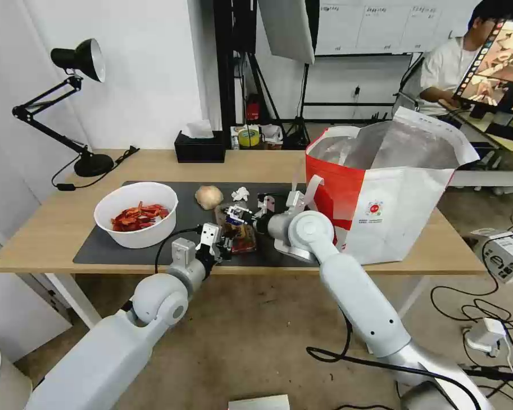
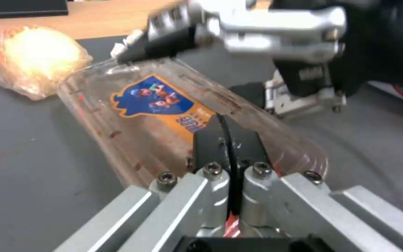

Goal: Pick up the trash from the table and place it into the takeout bag.

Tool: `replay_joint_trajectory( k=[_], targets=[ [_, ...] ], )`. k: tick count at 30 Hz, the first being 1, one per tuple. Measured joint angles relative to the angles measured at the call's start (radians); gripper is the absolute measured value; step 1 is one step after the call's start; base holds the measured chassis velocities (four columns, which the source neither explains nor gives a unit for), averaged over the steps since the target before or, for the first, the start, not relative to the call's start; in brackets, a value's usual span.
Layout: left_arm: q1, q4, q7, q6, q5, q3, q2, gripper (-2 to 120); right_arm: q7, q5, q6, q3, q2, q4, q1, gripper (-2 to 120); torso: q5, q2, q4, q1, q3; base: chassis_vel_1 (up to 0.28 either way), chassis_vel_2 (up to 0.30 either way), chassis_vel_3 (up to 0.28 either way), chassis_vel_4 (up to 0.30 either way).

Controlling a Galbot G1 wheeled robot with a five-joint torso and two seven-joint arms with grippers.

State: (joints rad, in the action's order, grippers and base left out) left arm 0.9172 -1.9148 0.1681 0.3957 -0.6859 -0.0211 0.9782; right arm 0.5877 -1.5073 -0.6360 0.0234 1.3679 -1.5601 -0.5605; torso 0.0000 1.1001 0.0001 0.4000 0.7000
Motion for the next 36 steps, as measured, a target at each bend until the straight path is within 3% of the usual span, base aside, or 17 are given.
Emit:
replay_joint_trajectory(
  k=[4, 6, 21, 36],
  targets=[
    [0.006, -0.006, -0.001, 0.000, 0.001, -0.005, -0.002, 0, 0.002, 0.000, -0.002, 0.001, -0.010, -0.008, -0.014, 65, 0.0000, 0.000, -0.0002, 0.000, 0.000, 0.000, 0.000, 0.000, 0.000],
    [0.011, -0.012, -0.001, 0.000, 0.001, -0.010, -0.005, 0, 0.003, 0.000, -0.003, 0.002, -0.016, -0.012, -0.019, 52, 0.0000, 0.000, -0.0002, 0.000, 0.000, 0.000, 0.000, 0.000, 0.000],
    [0.030, -0.024, -0.003, -0.001, 0.000, -0.032, -0.016, 0, 0.006, 0.002, -0.003, 0.001, -0.030, -0.022, -0.028, 2, 0.0000, 0.000, -0.0001, 0.000, 0.000, 0.000, 0.000, 0.000, 0.000],
    [0.091, -0.068, -0.006, -0.005, 0.001, -0.095, -0.045, 0, -0.001, 0.004, 0.002, -0.020, -0.027, -0.020, -0.033, 0, 0.0000, 0.000, -0.0001, 0.000, 0.000, 0.000, 0.000, 0.000, 0.000]
  ],
)
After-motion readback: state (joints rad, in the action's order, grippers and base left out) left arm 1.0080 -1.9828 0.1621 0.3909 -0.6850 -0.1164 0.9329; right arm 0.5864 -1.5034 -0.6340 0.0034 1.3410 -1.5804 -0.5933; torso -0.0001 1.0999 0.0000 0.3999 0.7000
